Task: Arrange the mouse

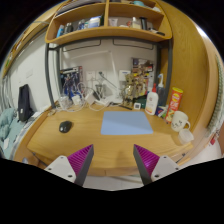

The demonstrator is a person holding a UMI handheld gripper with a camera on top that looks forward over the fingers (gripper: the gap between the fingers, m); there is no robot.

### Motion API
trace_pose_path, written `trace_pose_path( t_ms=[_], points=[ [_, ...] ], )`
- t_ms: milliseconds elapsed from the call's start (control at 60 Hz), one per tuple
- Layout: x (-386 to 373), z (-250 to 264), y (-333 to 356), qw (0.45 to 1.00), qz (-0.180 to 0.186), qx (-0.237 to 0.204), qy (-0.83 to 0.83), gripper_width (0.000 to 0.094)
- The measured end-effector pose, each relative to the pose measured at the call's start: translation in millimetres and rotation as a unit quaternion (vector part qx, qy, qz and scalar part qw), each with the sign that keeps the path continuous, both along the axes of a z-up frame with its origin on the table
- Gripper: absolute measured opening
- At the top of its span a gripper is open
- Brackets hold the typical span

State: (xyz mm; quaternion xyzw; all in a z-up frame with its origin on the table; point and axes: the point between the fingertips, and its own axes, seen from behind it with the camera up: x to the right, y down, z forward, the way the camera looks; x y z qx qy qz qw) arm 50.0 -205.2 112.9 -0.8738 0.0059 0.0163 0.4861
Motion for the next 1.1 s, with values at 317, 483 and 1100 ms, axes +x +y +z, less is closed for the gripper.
trace_pose_path(
  t_ms=[317, 483, 1100],
  points=[
    [-137, -48, 5, 0.996, 0.07, -0.04, 0.048, 0.0815],
    [-203, -65, 43, 0.993, 0.088, -0.051, 0.056, 0.0818],
    [-275, -112, 206, 0.993, 0.041, -0.096, 0.046, 0.0756]
  ],
)
